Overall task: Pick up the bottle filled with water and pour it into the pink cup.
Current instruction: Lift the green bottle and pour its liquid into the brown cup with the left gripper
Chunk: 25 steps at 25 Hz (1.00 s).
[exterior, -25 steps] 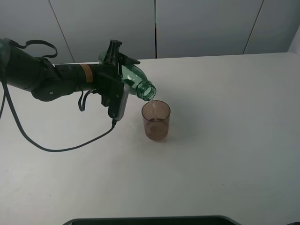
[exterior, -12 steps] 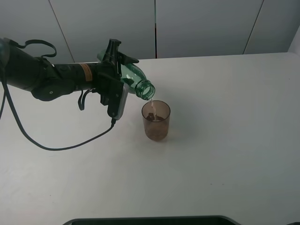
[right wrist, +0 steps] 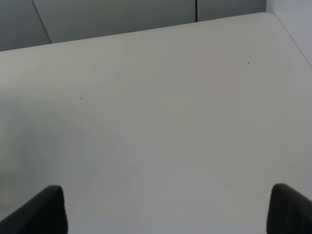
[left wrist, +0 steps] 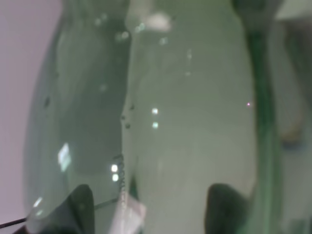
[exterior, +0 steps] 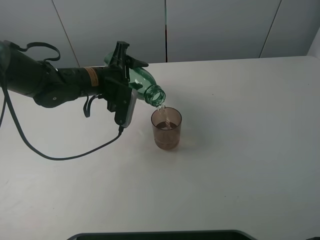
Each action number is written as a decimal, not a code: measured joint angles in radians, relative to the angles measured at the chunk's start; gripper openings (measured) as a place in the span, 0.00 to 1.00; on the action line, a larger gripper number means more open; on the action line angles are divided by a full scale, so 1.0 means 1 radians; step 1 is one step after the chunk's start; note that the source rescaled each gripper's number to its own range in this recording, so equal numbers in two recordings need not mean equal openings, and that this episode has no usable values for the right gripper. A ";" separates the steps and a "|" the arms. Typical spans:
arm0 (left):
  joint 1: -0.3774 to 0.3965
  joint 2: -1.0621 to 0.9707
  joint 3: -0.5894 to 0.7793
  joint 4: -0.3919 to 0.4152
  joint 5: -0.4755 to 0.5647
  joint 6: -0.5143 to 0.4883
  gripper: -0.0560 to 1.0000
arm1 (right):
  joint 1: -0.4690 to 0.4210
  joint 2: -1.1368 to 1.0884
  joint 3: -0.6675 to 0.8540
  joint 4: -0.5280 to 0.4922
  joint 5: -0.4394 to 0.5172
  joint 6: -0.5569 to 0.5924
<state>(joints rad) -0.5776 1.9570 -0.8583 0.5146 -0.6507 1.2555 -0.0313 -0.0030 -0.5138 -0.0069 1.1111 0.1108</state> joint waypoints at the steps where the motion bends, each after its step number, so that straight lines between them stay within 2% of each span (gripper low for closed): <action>1: 0.000 0.000 0.000 -0.002 0.000 0.002 0.05 | 0.000 0.000 0.000 0.000 0.000 0.000; 16: 0.000 -0.002 0.000 -0.002 -0.020 -0.001 0.05 | 0.000 0.000 0.000 0.000 0.000 0.000; 25: 0.000 -0.002 0.000 -0.002 -0.053 -0.052 0.05 | 0.000 0.000 0.000 0.000 0.000 0.000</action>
<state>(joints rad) -0.5776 1.9553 -0.8586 0.5127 -0.7040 1.2034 -0.0313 -0.0030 -0.5138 -0.0069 1.1111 0.1108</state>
